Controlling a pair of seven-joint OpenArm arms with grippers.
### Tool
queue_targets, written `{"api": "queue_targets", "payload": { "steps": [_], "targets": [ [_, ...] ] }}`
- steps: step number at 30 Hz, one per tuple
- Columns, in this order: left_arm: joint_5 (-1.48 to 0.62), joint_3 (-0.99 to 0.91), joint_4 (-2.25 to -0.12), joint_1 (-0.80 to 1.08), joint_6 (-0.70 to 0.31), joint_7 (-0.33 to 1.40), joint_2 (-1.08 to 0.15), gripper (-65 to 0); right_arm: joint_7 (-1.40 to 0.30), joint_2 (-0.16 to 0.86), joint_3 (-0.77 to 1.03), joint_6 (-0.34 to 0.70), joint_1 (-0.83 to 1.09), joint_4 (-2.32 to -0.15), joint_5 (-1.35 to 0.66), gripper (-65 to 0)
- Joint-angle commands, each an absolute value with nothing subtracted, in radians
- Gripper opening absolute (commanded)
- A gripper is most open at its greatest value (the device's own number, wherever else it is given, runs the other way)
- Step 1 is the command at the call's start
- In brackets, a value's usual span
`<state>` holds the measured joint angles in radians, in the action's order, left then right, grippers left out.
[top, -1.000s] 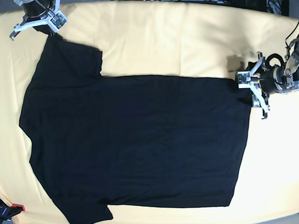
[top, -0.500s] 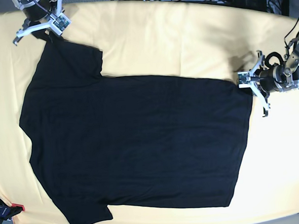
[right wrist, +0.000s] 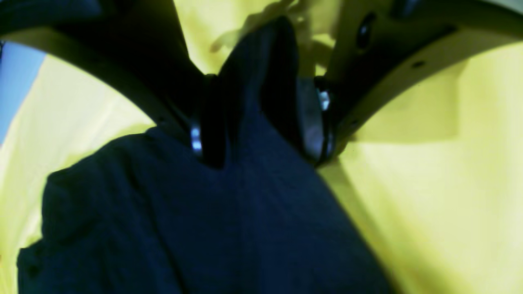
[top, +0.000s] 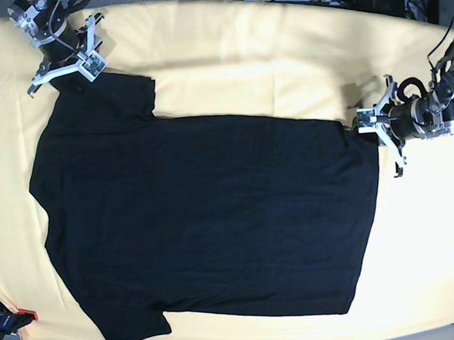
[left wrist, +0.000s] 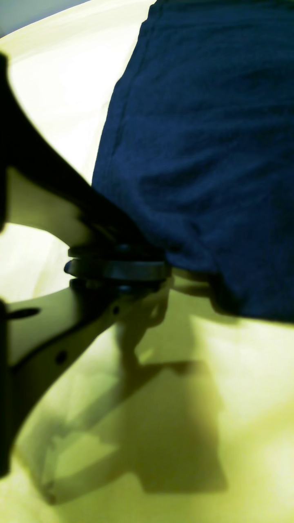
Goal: Fold the T-shirt properly
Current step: 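Pinch the shirt edge with both grippers at hem corner and shoulder, then drag the gripped shirt edge toward the robot with both grippers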
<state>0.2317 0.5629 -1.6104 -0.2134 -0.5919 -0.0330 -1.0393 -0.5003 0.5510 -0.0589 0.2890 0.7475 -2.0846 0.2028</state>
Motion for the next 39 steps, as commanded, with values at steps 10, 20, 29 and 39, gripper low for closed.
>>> {"api": "queue_targets", "payload": {
  "steps": [10,20,29,39],
  "targets": [
    [0.202,0.551,-1.682,-0.23,-0.666,-0.046,-1.106,-65.0,-0.681,0.574,-0.054,0.169,0.762,-2.166,0.289,-65.0],
    [-0.011,0.551,-1.872,-0.221,-0.698,-0.048,-1.28,-65.0,-0.754,0.644,0.042,0.183,0.995,-2.339,0.295,-65.0],
    [-0.088,0.551,-2.078,-0.08,-0.698,-0.036,-1.445,-65.0,-0.78,0.646,0.172,0.183,1.247,-2.356,0.292,-65.0],
    [-0.222,0.551,-2.289,0.102,-0.698,0.346,-1.538,-65.0,-0.781,0.646,0.172,0.183,1.309,-2.356,0.289,-65.0]
  ]
}}
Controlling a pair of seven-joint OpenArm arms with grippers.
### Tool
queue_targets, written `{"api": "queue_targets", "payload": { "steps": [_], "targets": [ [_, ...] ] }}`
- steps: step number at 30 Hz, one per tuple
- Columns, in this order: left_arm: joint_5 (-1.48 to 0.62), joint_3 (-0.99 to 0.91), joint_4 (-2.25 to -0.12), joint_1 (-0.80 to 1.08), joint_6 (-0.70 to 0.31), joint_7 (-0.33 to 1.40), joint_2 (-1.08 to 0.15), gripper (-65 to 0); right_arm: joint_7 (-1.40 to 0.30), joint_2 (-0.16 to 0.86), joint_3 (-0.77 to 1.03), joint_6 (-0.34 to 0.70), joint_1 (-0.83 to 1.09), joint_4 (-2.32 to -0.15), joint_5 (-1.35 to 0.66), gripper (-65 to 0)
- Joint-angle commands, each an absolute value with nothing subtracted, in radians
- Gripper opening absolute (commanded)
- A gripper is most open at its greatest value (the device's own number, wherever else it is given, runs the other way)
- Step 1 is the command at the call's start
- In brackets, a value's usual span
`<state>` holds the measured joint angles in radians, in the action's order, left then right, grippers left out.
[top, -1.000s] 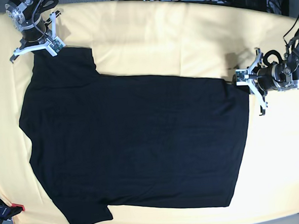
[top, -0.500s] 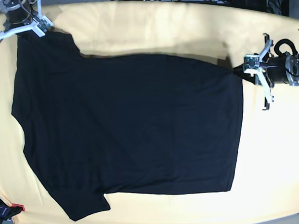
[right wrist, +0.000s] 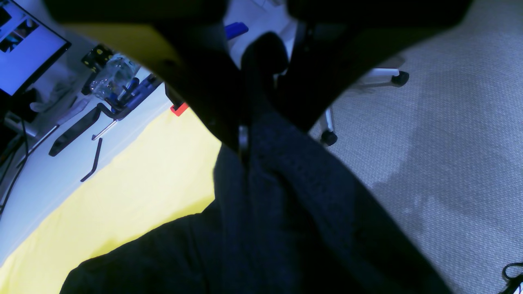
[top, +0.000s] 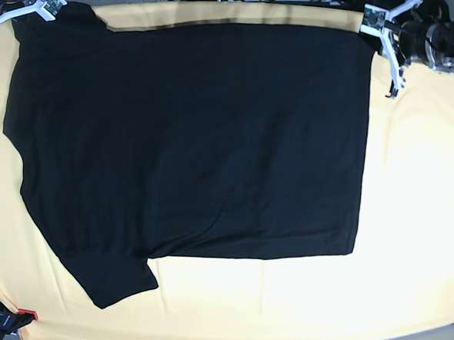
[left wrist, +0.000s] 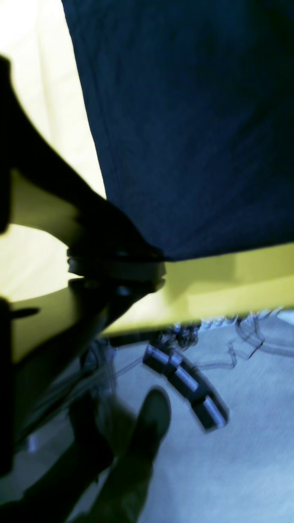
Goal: Fold the T-shirt properly
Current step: 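Drag the gripped shirt edge toward the robot with both grippers, then open both grippers and reposition them along the shirt edge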
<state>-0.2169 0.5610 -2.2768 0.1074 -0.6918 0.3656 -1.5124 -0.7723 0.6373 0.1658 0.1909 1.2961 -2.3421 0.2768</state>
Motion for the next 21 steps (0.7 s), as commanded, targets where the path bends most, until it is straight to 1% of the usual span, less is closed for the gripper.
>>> {"api": "queue_targets", "payload": {
  "steps": [1,3,5,8,9,11,14,18,21],
  "targets": [
    [-0.247,0.551,-2.312,0.111,-0.698,0.389,-1.538,-65.0,-0.782,0.646,0.172,0.183,1.309,-2.356,0.289,-65.0],
    [-0.263,0.551,-2.345,0.123,-0.698,0.438,-1.537,-65.0,-0.786,0.646,0.172,0.181,1.309,-2.356,0.29,-65.0],
    [-0.256,0.551,-2.355,0.121,-0.698,0.442,-1.537,-65.0,-0.764,0.646,0.172,0.167,1.309,-2.356,0.305,-65.0],
    [-0.182,0.551,-2.354,0.121,-0.698,0.442,-1.528,-65.0,-0.746,0.646,0.172,0.152,1.309,-2.356,0.349,-65.0],
    [-0.15,0.551,-2.354,0.121,-0.67,0.442,-1.526,-65.0,-0.746,0.646,0.172,0.152,1.309,-2.356,0.367,-65.0],
    [-0.072,0.551,-2.354,0.121,-0.579,0.438,-1.517,-65.0,-0.744,0.65,0.172,0.151,1.296,-2.356,0.391,-65.0],
    [0.024,0.551,-2.354,0.111,-0.451,0.42,-1.481,-65.0,-0.716,0.683,0.172,0.145,1.234,-2.356,0.39,-65.0],
    [0.093,0.551,-2.348,0.078,-0.336,0.389,-1.414,-65.0,-0.651,0.72,0.172,0.13,1.135,-2.356,0.388,-65.0],
    [0.132,0.551,-2.319,0.041,-0.279,0.389,-1.359,-65.0,-0.61,0.741,0.172,0.131,1.066,-2.356,0.33,-65.0]
  ]
}}
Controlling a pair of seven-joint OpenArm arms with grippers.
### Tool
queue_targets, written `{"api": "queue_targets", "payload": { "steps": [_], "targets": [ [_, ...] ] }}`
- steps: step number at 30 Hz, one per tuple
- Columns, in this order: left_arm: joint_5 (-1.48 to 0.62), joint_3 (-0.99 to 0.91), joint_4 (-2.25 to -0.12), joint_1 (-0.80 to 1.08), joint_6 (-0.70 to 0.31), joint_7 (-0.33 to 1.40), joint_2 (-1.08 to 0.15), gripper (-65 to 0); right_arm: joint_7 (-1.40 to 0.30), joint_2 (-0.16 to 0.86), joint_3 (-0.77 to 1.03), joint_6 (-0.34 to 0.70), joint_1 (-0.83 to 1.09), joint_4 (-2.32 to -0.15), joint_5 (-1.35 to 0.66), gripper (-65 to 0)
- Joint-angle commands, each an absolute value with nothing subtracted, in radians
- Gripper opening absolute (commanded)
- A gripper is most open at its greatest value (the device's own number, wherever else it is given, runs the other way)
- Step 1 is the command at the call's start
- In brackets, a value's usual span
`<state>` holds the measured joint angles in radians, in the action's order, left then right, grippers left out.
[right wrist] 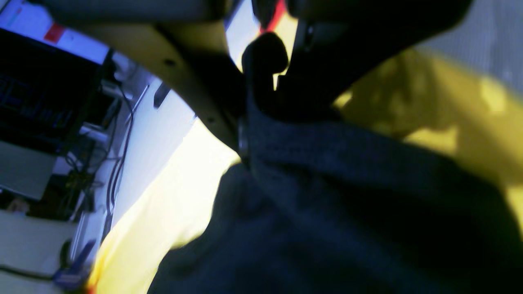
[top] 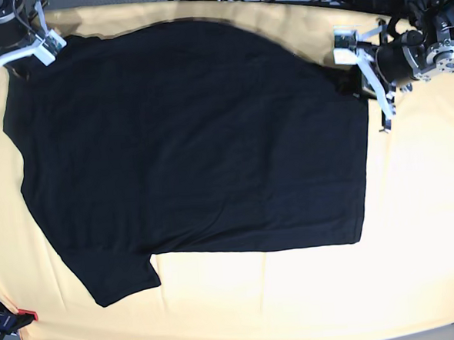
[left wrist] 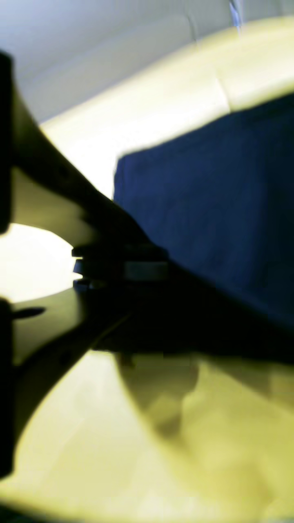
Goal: Fold the T-shirt properly
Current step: 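Open both grippers and reposition them along the shirt edge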
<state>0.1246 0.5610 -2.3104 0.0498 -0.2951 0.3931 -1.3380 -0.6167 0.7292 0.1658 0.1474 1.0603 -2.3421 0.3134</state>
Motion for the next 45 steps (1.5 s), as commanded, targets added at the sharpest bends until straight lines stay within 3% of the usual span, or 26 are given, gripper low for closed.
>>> {"api": "queue_targets", "payload": {
  "steps": [1,7,17,20,31,39,40,43,44,45],
  "targets": [
    [0.135,0.551,-2.303,0.026,-0.264,0.389,-1.342,-65.0,-0.591,0.747,0.172,0.131,1.041,-2.356,0.305,-65.0],
    [0.134,0.551,-2.167,-0.052,-0.235,0.311,-1.229,-65.0,-0.515,0.751,0.172,0.218,0.866,-2.356,0.146,-65.0],
    [0.134,0.551,-1.948,-0.118,-0.234,0.25,-1.068,-65.0,-0.481,0.751,0.171,0.271,0.647,-2.144,0.009,-65.0],
    [0.131,0.551,-1.94,-0.126,-0.234,0.25,-1.052,-65.0,-0.477,0.751,0.17,0.334,0.59,-2.095,-0.044,-65.0],
    [0.168,0.551,-1.939,-0.128,-0.115,0.318,-1.049,-65.0,-0.466,0.745,0.169,0.368,0.467,-2.021,-0.155,-65.0],
    [0.167,0.551,-1.939,-0.128,-0.115,0.319,-1.047,-65.0,-0.452,0.745,0.169,0.328,0.465,-2.007,-0.16,-65.0],
    [0.164,0.551,-1.939,-0.128,-0.115,0.316,-1.047,-61.8,-0.452,0.745,0.169,0.308,0.465,-2.007,-0.16,-58.8],
    [0.137,0.551,-1.939,-0.128,-0.115,0.323,-1.047,-29.4,-0.457,0.746,0.169,0.245,0.465,-2.007,-0.149,-25.9],
    [0.112,0.551,-1.939,-0.128,-0.115,0.323,-1.047,-21.0,-0.463,0.746,0.169,0.234,0.465,-2.008,-0.15,-19.2],
    [0.094,0.551,-1.939,-0.128,-0.115,0.328,-1.048,-16.4,-0.482,0.746,0.169,0.234,0.465,-2.01,-0.151,-16.8]
  ]
}}
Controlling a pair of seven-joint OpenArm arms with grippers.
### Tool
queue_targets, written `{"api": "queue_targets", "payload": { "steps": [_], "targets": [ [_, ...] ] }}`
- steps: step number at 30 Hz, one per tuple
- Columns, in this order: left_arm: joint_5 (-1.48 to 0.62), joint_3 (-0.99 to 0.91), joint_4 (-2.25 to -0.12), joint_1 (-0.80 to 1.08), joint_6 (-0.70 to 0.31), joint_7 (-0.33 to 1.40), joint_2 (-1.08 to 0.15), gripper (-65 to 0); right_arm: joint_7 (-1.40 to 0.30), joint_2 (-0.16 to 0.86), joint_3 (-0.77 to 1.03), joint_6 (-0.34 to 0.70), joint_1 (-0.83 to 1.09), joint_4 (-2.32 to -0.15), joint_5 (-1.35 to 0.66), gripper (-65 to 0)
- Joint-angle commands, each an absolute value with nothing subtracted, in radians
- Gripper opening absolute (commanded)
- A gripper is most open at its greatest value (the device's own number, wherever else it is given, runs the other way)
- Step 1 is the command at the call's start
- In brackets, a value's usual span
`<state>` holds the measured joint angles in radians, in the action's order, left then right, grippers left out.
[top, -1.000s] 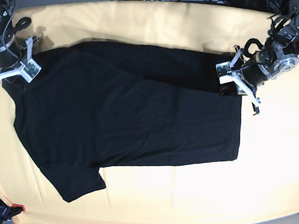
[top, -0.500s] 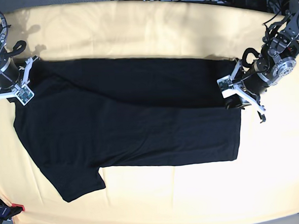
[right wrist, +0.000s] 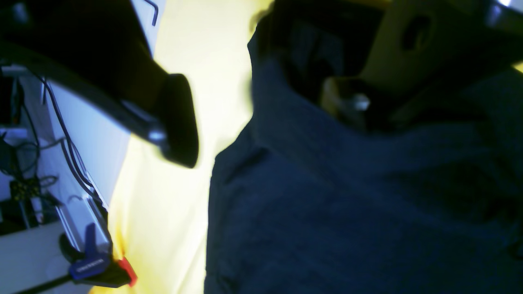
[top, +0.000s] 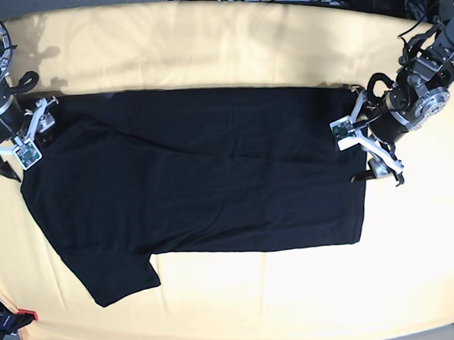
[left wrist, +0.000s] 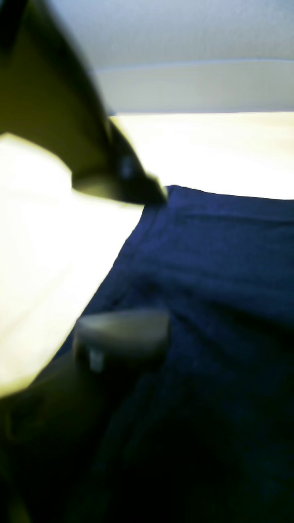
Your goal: Fold the T-shirt properly
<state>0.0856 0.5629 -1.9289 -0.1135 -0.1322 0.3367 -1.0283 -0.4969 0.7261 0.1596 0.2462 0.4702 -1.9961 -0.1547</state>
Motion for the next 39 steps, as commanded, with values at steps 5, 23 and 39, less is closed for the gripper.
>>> {"api": "queue_targets", "payload": {
  "steps": [5,23,39],
  "targets": [
    [0.096,0.551,-1.951,-0.128,-0.264,0.406,-1.064,-15.8,-0.621,0.746,0.169,0.323,0.466,-2.085,-0.16,-17.0],
    [0.065,0.551,-2.038,0.023,-0.477,0.409,-1.182,-15.8,-0.726,0.776,0.169,0.488,0.621,-2.17,-0.315,-24.9],
    [0.187,0.551,-1.934,0.038,-0.21,0.344,-1.113,-15.8,-0.715,0.776,0.169,0.479,0.62,-2.115,-0.314,-24.9]
  ]
}}
